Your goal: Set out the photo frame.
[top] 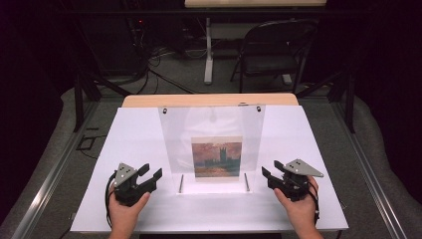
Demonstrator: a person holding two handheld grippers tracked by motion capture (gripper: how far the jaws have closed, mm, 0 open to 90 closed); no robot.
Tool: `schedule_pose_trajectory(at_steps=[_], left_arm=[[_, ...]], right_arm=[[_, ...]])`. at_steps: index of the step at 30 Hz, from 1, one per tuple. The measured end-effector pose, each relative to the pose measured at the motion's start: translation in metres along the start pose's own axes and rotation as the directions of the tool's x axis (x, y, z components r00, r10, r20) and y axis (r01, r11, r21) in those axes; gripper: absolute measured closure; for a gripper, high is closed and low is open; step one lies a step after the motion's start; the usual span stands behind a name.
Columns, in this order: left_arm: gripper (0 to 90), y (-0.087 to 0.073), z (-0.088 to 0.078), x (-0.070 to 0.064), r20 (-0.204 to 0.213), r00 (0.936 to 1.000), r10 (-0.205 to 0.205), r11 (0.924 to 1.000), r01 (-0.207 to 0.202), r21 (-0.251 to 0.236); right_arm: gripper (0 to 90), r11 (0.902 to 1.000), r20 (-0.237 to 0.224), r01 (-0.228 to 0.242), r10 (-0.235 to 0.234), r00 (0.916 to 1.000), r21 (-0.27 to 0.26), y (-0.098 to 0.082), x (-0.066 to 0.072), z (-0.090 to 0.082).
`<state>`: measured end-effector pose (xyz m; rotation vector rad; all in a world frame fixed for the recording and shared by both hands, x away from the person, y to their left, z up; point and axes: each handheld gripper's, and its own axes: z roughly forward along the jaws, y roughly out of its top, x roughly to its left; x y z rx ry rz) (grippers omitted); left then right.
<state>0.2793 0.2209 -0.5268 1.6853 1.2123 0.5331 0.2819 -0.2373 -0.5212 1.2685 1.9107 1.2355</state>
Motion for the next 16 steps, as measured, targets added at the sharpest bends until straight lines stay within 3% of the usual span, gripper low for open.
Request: schedule_pose_trajectory(at_steps=[8,16], left_arm=[[43.7,-0.006,0.007,0.012,0.002,0.9973,-0.073,0.9971,0.073,0.024],[43.7,-0.008,0.014,0.015,0.008,0.9956,-0.094,0.9939,0.093,0.059]], right_arm=[[39.9,0.9986,-0.001,-0.012,0.012,0.9999,0.051,-0.007,-0.006,0.01],[40.6,0.9952,-0.021,-0.052,0.054,0.9983,0.084,-0.012,-0.011,0.017]])
